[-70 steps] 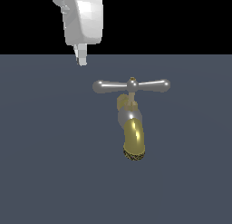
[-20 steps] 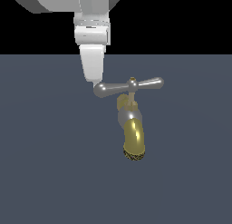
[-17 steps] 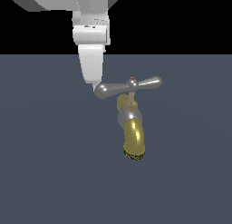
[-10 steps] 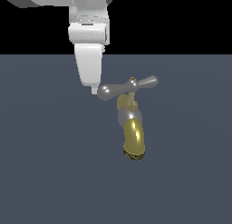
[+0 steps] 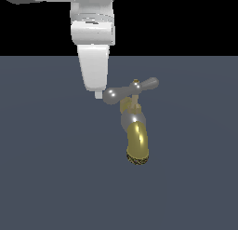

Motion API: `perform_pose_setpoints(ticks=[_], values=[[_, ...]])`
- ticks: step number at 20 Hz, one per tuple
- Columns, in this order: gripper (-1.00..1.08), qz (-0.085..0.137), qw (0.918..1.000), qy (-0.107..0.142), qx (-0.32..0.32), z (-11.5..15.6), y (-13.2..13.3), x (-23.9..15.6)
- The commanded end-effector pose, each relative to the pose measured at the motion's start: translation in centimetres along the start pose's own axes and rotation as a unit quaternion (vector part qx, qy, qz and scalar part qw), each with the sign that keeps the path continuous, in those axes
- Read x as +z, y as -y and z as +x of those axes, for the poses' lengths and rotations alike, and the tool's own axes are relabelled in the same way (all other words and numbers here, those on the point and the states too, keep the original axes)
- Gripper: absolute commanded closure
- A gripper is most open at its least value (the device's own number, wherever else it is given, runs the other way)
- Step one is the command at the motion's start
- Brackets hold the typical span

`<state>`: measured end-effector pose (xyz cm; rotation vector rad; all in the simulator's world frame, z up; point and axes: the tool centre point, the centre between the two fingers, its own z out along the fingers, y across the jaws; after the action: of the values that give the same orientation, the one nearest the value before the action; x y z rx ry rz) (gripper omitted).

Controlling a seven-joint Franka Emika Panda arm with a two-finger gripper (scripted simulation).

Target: Turn on the faucet by rotating a designated handle.

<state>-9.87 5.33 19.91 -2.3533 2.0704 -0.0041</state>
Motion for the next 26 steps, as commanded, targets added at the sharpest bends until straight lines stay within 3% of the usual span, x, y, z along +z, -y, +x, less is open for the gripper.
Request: perform_pose_setpoints(ticks=[1, 17, 19, 26], values=[[1.08, -0.002, 0.9999, -0.001, 0.012, 1.7, -1.0, 0.0], [1.08, -0.003, 0.9999, -0.001, 0.013, 5.1, -5.8, 0.0], [1.08, -0.003, 1.0000, -0.002, 0.002, 4.1, -5.3, 0.0], [1.08, -0.003, 1.0000, -0.002, 0.006, 8.0, -5.9, -0.1]])
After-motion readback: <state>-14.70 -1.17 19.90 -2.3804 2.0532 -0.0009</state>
